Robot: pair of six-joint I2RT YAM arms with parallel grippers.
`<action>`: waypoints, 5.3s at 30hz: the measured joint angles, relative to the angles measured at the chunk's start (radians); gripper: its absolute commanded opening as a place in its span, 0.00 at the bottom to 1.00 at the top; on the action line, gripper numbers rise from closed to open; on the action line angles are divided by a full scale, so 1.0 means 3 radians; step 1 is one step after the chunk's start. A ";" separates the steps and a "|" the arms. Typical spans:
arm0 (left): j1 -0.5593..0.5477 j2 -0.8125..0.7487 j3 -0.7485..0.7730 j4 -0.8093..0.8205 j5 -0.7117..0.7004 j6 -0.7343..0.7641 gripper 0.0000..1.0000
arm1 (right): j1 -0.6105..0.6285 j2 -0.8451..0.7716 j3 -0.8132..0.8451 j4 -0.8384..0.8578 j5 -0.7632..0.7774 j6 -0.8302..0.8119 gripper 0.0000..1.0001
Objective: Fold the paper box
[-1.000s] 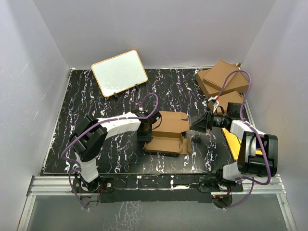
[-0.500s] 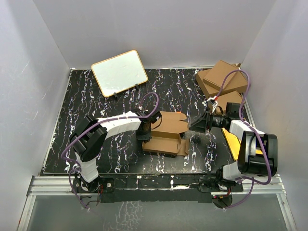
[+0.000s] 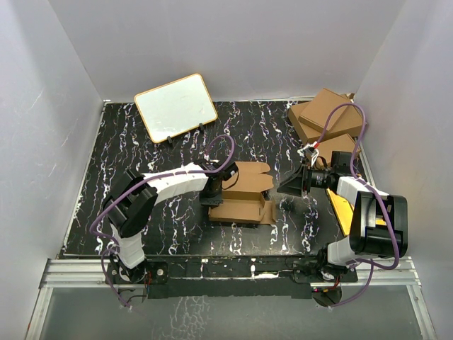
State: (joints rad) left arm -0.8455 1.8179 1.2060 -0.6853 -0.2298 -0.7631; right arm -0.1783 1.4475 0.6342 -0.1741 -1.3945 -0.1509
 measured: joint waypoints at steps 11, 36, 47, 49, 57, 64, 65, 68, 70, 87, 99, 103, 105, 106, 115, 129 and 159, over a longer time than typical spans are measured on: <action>0.0000 -0.0011 0.0102 0.0033 -0.0062 0.0017 0.26 | 0.0003 0.0005 0.0001 -0.0003 0.0000 -0.0015 0.76; 0.0000 -0.0019 0.0093 0.0018 -0.0234 0.0027 0.18 | 0.0003 0.0024 0.0018 -0.0028 0.0001 -0.0039 0.76; 0.0020 -0.0487 -0.0067 0.0261 -0.0207 0.0011 0.32 | 0.0003 0.0024 0.0088 -0.0216 0.0001 -0.0271 0.76; 0.0025 -0.0567 -0.0106 0.0309 -0.0184 0.0013 0.34 | 0.0003 0.0024 0.0088 -0.0243 0.0000 -0.0292 0.76; 0.0463 -0.1130 -0.0661 0.0964 0.0431 0.0206 0.62 | 0.0003 0.0045 0.0207 -0.0484 -0.0001 -0.0521 0.76; 0.1222 -0.1829 -0.1116 0.1827 0.1086 0.0415 0.83 | 0.0003 0.0069 0.0341 -0.0790 0.0000 -0.0839 0.76; 0.1301 -0.1850 -0.1172 0.1956 0.1189 0.0413 0.83 | 0.0003 0.0071 0.0350 -0.0827 0.0000 -0.0882 0.76; 0.1541 -0.1754 -0.1361 0.2365 0.1609 0.0327 0.79 | 0.0003 0.0090 0.0375 -0.0917 0.0000 -0.0969 0.76; 0.1663 -0.1639 -0.1438 0.2532 0.1793 0.0259 0.76 | 0.0003 0.0106 0.0383 -0.0955 -0.0001 -0.1008 0.76; 0.1898 -0.0332 -0.1516 0.3552 0.3011 -0.0291 0.37 | 0.0004 0.0196 0.0393 -0.1088 0.0003 -0.1153 0.76; 0.1898 -0.0137 -0.1528 0.3936 0.3198 -0.0460 0.06 | 0.0005 0.0209 0.0430 -0.1111 0.0001 -0.1161 0.76; 0.1898 -0.0164 -0.1671 0.4120 0.3185 -0.0462 0.00 | 0.0005 0.0209 0.0430 -0.1122 0.0001 -0.1161 0.76; 0.1898 -0.0220 -0.1769 0.4198 0.3168 -0.0465 0.00 | 0.0005 0.0209 0.0430 -0.1132 0.0001 -0.1162 0.76; 0.1898 -0.0282 -0.1836 0.4246 0.3147 -0.0464 0.00 | 0.0005 0.0209 0.0430 -0.1134 0.0001 -0.1162 0.76; 0.1898 -0.1108 -0.2486 0.4800 0.2775 -0.0491 0.00 | 0.0028 0.0209 0.0430 -0.1142 0.0008 -0.1164 0.76; 0.1762 -0.2186 -0.3227 0.5180 0.1860 -0.0273 0.00 | 0.0423 0.0328 0.0430 -0.0679 0.0394 -0.0745 0.78; 0.1054 -0.2673 -0.3259 0.4888 0.0975 0.0309 0.00 | 0.1635 0.0046 0.0473 -0.0182 0.2764 -0.0336 0.47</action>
State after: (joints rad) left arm -0.5293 1.0161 0.2283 0.7811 0.0628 -0.6704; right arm 0.3122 1.4612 0.7761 -0.2287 -0.5652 -0.2516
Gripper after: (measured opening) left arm 0.012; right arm 0.508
